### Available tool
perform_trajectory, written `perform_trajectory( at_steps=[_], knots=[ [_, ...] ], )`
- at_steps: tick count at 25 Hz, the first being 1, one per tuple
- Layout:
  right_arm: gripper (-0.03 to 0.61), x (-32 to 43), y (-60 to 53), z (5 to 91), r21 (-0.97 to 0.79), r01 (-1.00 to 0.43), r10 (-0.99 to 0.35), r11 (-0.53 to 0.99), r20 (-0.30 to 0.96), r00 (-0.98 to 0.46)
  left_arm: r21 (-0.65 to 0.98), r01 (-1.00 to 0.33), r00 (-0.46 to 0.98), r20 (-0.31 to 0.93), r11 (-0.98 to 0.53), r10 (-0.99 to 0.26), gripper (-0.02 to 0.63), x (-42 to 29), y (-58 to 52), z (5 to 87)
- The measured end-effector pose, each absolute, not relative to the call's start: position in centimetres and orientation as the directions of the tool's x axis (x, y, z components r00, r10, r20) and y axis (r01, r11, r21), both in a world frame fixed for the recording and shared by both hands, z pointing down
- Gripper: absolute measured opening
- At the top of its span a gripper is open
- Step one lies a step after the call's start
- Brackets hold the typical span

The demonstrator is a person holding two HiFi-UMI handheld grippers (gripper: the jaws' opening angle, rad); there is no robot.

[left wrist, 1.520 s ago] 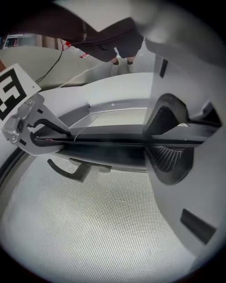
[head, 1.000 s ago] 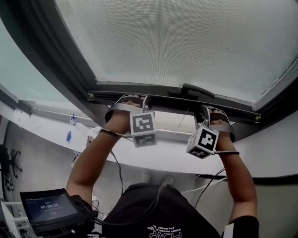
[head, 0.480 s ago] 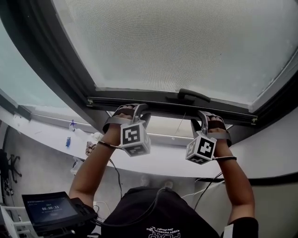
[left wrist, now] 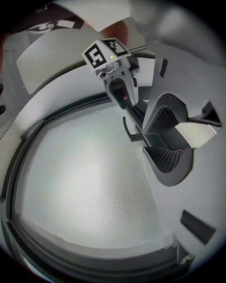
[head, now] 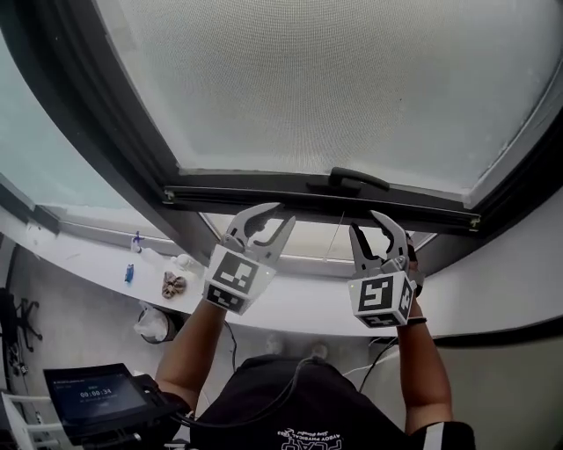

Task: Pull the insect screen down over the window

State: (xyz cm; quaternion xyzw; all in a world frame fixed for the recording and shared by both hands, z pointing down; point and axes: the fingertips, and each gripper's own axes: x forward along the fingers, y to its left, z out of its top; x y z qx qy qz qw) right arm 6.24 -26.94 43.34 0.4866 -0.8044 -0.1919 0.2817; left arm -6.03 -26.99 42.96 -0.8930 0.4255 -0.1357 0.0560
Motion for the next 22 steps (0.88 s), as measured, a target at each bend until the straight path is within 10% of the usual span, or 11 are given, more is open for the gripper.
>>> perform_trajectory(
  at_steps=[22],
  knots=[
    [0.003, 6.6, -18.8, 40.8, 0.178, -0.937, -0.949, 0.301, -0.043, -0.313, 0.020, -0.917, 0.397, -0.018, -0.398, -0.918, 0.002, -8.5, -19.9, 42.1]
  ],
)
